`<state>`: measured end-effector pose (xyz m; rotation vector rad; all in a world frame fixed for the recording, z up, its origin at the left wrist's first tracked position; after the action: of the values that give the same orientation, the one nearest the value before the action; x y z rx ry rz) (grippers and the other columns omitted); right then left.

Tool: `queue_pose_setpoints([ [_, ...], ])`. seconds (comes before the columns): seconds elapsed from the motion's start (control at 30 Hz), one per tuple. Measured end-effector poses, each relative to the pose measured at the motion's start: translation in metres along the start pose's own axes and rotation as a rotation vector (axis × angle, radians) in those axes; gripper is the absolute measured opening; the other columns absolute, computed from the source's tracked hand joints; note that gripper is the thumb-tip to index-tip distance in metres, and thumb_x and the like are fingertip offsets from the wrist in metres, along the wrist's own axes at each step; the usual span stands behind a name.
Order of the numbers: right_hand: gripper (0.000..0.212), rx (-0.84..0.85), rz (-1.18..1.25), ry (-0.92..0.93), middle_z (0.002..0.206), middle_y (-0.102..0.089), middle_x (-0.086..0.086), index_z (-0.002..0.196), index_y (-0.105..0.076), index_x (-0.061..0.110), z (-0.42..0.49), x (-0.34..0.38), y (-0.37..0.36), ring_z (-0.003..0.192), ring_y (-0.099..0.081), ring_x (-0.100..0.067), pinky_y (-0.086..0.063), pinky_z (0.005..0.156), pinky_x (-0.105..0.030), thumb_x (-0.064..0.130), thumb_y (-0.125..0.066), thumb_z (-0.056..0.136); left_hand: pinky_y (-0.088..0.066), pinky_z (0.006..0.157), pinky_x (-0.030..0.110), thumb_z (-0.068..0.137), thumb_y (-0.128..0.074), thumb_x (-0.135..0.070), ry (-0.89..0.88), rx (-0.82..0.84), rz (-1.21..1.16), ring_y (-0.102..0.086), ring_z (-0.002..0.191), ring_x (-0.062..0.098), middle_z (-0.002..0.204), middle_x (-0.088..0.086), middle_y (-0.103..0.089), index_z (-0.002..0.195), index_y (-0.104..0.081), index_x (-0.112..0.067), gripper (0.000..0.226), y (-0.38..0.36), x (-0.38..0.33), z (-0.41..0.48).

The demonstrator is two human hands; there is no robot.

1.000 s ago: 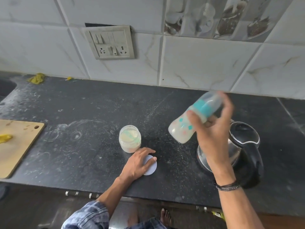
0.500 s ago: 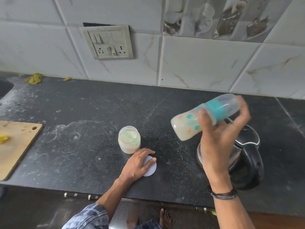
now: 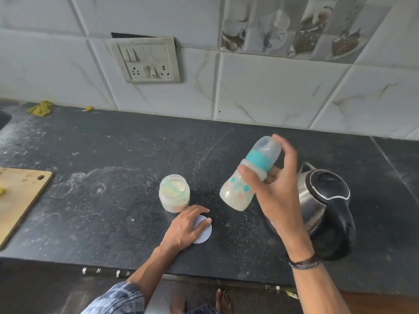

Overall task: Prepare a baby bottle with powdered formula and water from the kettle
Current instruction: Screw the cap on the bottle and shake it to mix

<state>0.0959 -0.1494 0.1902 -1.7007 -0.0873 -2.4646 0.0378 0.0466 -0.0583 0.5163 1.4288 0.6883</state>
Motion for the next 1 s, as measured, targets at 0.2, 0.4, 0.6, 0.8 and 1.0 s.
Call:
queue_pose_setpoints([
  [0.2,0.076,-0.242,0.137,0.208,0.131,-0.065,0.013,0.15,-0.027,0.024,-0.001,0.02,0.027,0.103,-0.072,-0.011,-0.059,0.084,-0.024,0.021,-0.079,0.095,-0.04,0.099,0.022,0.099,-0.05,-0.059,0.022,0.016,-0.005,-0.05,0.118,-0.003,0.126,-0.02,-0.06,0.125,-0.063,-0.03,0.041,0.001,0.0,0.0],
  [0.4,0.079,-0.102,0.075,0.1,0.126,-0.063,0.019,0.148,-0.032,0.021,-0.004,0.015,0.011,0.098,-0.073,-0.009,-0.059,0.08,-0.022,0.019,-0.084,0.089,-0.039,0.099,0.02,0.098,-0.049,-0.061,0.016,0.024,-0.008,-0.05,0.118,-0.004,0.126,-0.02,-0.06,0.125,-0.063,-0.031,0.043,0.001,-0.003,0.0],
  [0.6,0.084,-0.142,0.089,0.095,0.133,-0.061,0.006,0.151,-0.027,0.019,-0.006,0.014,0.013,0.102,-0.073,-0.013,-0.059,0.083,-0.025,0.018,-0.083,0.089,-0.039,0.099,0.021,0.1,-0.053,-0.055,0.022,0.017,-0.002,-0.05,0.119,-0.002,0.126,-0.019,-0.06,0.125,-0.063,-0.029,0.037,0.002,-0.002,-0.001],
  [0.8,0.082,-0.271,0.163,0.159,0.138,-0.059,0.006,0.152,-0.022,0.017,-0.015,0.017,0.025,0.108,-0.07,-0.013,-0.059,0.086,-0.026,0.021,-0.08,0.094,-0.039,0.098,0.021,0.1,-0.052,-0.055,0.025,0.015,0.001,-0.05,0.119,-0.002,0.126,-0.018,-0.06,0.125,-0.063,-0.029,0.038,0.002,-0.004,0.0],
  [1.0,0.078,-0.127,0.137,0.009,0.127,-0.063,-0.002,0.147,-0.032,0.021,-0.007,0.011,0.012,0.098,-0.072,-0.013,-0.059,0.081,-0.027,0.02,-0.084,0.089,-0.04,0.099,0.021,0.099,-0.051,-0.058,0.021,0.025,-0.016,-0.049,0.12,-0.003,0.126,-0.02,-0.06,0.125,-0.063,-0.03,0.04,0.001,-0.004,-0.001],
])
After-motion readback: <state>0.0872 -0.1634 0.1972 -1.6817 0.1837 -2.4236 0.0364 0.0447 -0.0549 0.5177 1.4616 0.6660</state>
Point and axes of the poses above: each hand's wrist, its own z-axis towards the middle knuckle, its own y-axis out of the back of the hand, x = y × z, the point moved 9 cm from there along z, towards the middle knuckle
